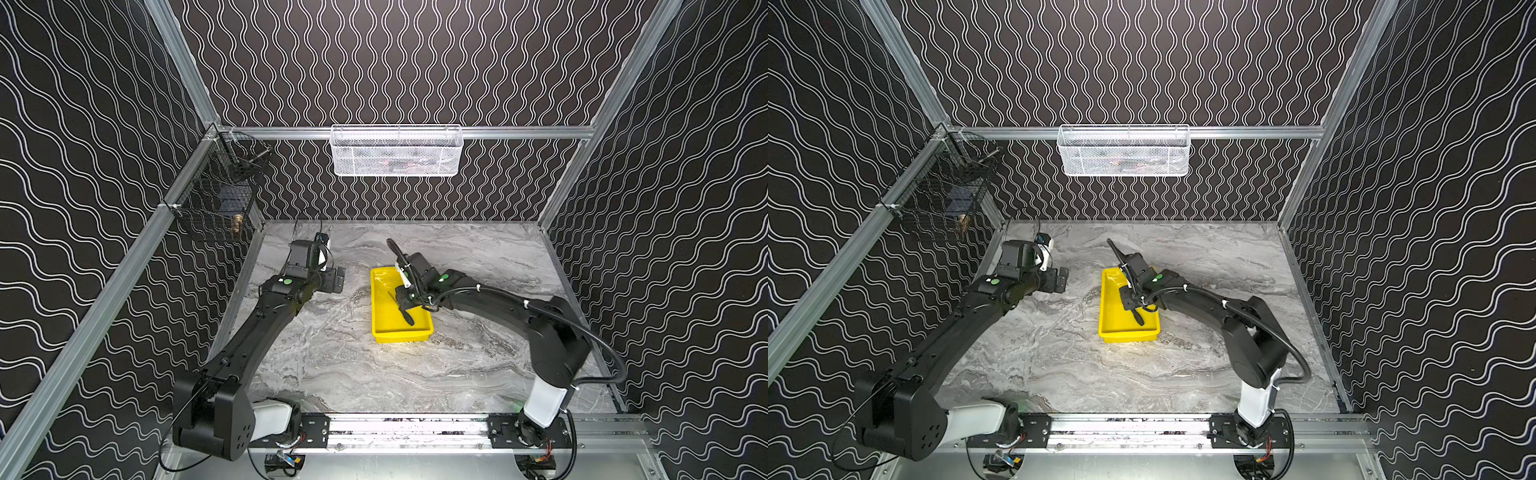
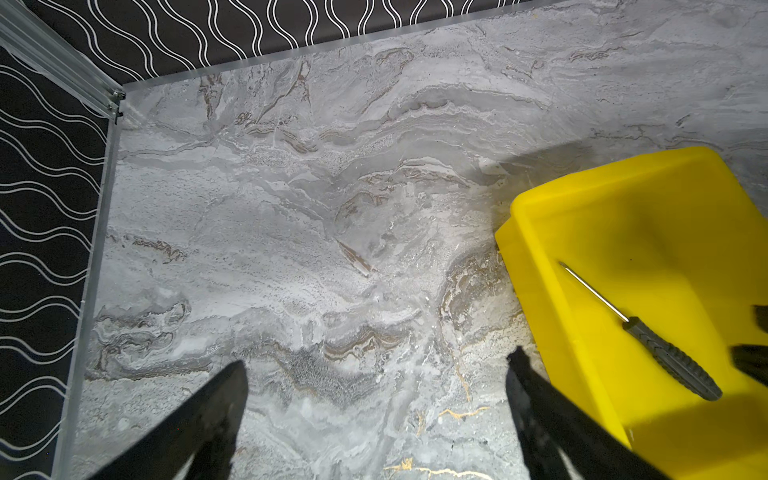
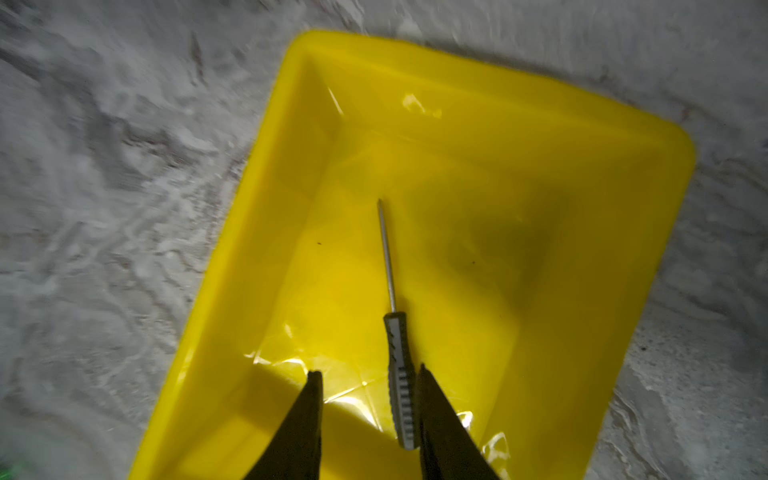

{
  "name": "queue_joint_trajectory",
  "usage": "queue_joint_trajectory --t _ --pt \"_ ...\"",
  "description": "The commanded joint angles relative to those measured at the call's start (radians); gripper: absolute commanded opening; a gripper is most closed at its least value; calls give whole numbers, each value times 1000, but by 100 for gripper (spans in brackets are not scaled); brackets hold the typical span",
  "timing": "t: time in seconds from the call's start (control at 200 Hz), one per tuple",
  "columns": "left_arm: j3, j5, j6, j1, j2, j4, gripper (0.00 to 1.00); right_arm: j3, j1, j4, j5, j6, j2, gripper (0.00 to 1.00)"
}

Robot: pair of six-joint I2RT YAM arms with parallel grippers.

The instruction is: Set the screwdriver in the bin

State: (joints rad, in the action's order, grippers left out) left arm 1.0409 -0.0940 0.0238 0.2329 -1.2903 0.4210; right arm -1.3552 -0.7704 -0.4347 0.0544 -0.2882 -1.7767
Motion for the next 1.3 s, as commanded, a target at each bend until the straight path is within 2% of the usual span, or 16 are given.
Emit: queue_joint_trajectory --t 0.0,0.19,0.325,0.39,0.435,0.44,0.455,0.475,0.636,0.756,0.866,1.036,1.151,1.291 --pt "0 -19 3 7 7 -2 99 4 35 36 -53 -7 84 42" --pt "-15 -55 4 11 39 -15 99 96 166 106 -79 19 289 52" --pt "-36 -70 4 12 66 -41 99 159 283 114 -28 61 410 64" --pt "-44 -82 -1 12 79 -48 99 198 328 125 7 70 459 73" --pt "-54 -102 -8 12 93 -59 99 230 395 148 -5 75 492 78" --pt "-55 -105 -8 11 94 -60 99 234 400 150 -7 75 495 80" --pt "-59 -112 -6 12 101 -65 99 244 415 159 -15 75 504 96" --pt "-66 -121 -5 13 109 -73 99 259 440 170 -29 75 514 99" --pt "-142 -141 -34 11 186 -168 99 350 578 243 -68 81 583 99" --pt "-199 -101 -132 11 198 -242 99 463 644 317 -39 34 629 99" --pt "-201 -105 -122 11 184 -251 99 546 684 407 -95 52 648 99" --pt "-191 -39 -52 12 128 -304 99 574 702 417 -49 126 573 99" --pt "-256 -49 22 12 87 -460 99 643 720 541 -39 140 572 99" --pt "-405 -144 -19 11 33 -740 99 814 720 791 61 225 626 99"
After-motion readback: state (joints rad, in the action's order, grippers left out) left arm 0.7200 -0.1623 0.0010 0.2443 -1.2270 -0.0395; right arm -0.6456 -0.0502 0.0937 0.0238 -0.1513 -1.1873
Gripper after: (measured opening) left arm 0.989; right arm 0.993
